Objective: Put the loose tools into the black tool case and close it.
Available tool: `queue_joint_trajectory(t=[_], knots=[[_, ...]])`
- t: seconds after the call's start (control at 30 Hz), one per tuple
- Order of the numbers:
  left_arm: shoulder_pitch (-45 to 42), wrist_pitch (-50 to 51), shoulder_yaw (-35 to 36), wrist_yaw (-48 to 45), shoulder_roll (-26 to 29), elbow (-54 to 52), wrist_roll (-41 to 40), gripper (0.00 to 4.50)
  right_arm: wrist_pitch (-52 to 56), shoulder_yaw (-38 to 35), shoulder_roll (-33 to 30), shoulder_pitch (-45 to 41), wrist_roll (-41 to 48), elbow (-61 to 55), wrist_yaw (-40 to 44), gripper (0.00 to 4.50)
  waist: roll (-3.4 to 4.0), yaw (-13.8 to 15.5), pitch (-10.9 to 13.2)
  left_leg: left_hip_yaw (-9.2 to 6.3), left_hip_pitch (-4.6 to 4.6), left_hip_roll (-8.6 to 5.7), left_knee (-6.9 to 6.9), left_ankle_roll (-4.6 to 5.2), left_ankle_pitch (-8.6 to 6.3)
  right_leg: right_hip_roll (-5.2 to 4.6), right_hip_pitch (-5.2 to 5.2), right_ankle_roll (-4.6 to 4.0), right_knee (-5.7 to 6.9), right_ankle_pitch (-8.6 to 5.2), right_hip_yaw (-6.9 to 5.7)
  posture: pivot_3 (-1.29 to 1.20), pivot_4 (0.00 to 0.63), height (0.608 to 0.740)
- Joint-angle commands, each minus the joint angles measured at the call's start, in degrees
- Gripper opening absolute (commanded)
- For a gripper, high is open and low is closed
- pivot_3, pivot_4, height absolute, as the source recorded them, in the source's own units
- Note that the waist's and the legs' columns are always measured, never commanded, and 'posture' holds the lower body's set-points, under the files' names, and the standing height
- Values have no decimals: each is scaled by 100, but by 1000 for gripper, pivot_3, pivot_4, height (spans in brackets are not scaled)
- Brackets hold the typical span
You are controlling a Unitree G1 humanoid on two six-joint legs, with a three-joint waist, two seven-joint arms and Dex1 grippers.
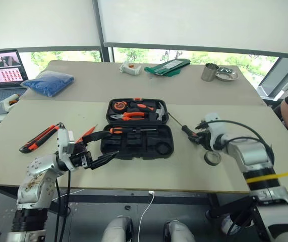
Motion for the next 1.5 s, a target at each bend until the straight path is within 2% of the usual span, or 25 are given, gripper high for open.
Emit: queue_joint_trajectory(t=[0.03, 0.13, 0.2, 0.33, 0.43, 0.57, 0.7, 1.1, 1.37, 1.43, 1.47, 1.5], knots=[[-29, -69, 137, 117, 79, -170, -12, 4500, -800, -605, 92, 72, 100, -873, -241, 1005, 1, -26, 1, 1, 0, 0, 0, 0, 0, 0, 1, 1, 1, 0, 0, 0, 150, 740], [90, -181, 197, 186, 120, -127, 81, 4500, -1516, -516, 0, -60, 5, -864, 112, 1005, 4, -98, 2, 2, 3, 1, 0, -1, 1, 4, -3, 4, 4, 2, 2, 0, 150, 740], [205, -288, 268, 257, 127, -99, 159, 4500, -2243, -182, -162, -372, -136, -593, 699, 1005, 4, -141, 2, 1, 10, 3, 0, -1, 1, 7, -1, 4, 4, 1, 2, 0, 150, 740], [423, -552, 388, 404, 138, -23, 357, 4500, -3405, 804, -339, -1231, -435, 118, 2245, 1005, 4, -199, 3, -1, 17, 7, -1, -1, 1, 13, -2, -32, 6, -19, 5, 0, 150, 740], [610, -891, 515, 491, 231, 88, 600, 4500, -4294, 1761, -478, -1957, -1119, 924, 3318, 1005, 4, -197, 3, 0, 26, 8, -6, -1, 1, 14, -2, -36, 5, -21, 5, 0, 150, 740], [825, -1034, 715, 619, 319, 158, 632, 4500, -4900, 2293, -10, -2790, -1672, 2247, 3465, 1005, 4, -147, 3, 3, 18, 6, -10, -2, 0, 10, -33, -41, -1, -20, 5, 0, 150, 740], [970, -1105, 802, 775, 297, 59, 640, 4500, -5169, 2559, 241, -3042, -2048, 3007, 3592, 1005, 3, -105, 3, 5, -6, 1, -9, -12, 6, 3, -56, -76, 4, 4, 7, 0, 150, 740], [1174, -990, 672, 950, 253, -211, 548, 4500, -5135, 2433, 629, -3343, -2351, 4022, 3297, 1005, 3, -154, 3, 19, -4, 10, -23, -42, 25, 8, -85, -54, 34, 27, 10, 0, 150, 740], [1042, -949, 579, 942, 254, -200, 537, 4500, -5351, 2526, 711, -3434, -2511, 4310, 3458, 1005, 3, -150, 3, 19, -4, 11, -23, -45, 27, 8, -86, -55, 38, 27, 11, 0, 150, 740], [1020, -933, 568, 937, 253, -213, 517, 4500, -5348, 2519, 665, -3376, -2420, 4196, 3797, 1005, 3, -151, 3, 19, -4, 11, -23, -45, 27, 8, -86, -55, 39, 27, 11, 0, 150, 740], [1012, -927, 567, 938, 253, -218, 509, 4500, -5662, 2449, 691, -3421, -2448, 4237, 3525, 2013, 3, -150, 3, 20, -4, 10, -23, -45, 27, 8, -86, -55, 39, 27, 10, 0, 150, 740], [1008, -925, 566, 940, 254, -221, 504, 4500, -5935, 2365, 718, -3481, -2457, 4273, 3295, 2227, 3, -151, 3, 20, -4, 10, -25, -45, 27, 8, -85, -55, 38, 27, 11, 0, 150, 740]])
